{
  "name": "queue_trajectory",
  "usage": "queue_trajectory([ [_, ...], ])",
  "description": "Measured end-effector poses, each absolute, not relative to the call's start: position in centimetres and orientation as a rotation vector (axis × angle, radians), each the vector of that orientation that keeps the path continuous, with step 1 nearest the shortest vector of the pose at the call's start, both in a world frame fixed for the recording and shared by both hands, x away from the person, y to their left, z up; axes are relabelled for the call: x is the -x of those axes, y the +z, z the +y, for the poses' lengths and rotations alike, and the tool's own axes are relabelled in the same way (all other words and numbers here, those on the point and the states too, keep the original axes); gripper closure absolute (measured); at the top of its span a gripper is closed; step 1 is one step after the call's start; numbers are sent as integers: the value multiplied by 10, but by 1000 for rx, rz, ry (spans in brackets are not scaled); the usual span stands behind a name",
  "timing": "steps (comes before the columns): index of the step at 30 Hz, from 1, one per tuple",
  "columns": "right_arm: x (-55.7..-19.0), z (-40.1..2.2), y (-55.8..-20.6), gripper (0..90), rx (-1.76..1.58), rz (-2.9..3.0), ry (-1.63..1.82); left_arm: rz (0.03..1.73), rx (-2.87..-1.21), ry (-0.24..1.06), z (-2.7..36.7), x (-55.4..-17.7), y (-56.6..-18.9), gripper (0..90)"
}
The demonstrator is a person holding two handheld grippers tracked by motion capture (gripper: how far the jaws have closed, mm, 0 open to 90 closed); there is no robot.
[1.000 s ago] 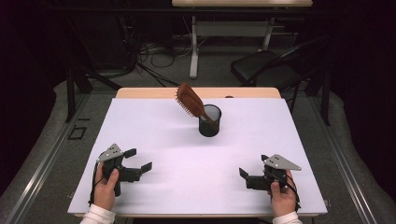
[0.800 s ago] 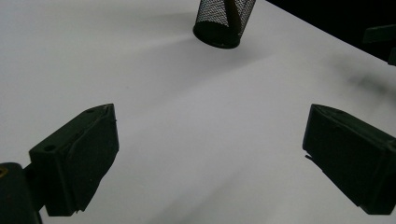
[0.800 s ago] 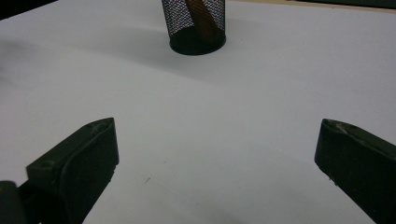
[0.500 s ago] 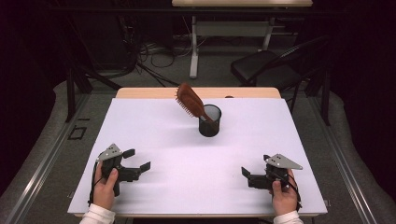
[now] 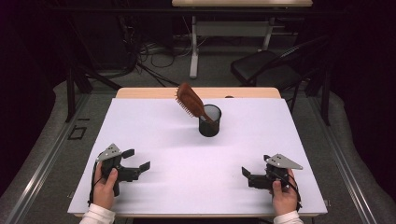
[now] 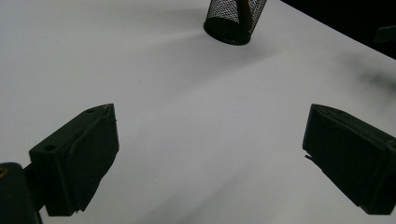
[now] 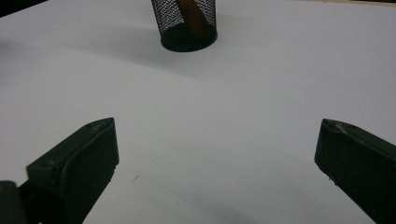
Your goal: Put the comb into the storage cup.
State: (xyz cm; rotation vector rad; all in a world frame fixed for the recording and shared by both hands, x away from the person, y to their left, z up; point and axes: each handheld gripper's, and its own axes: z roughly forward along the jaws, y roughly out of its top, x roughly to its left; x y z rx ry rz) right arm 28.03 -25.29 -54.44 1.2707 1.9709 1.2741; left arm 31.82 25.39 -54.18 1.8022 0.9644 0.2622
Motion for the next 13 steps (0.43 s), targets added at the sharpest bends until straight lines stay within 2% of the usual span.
queue_trajectory([
  [13, -281, -256, -546, 0, -1291, 1957, 1271, 973, -1800, 268, 255, -319, -542, 37],
])
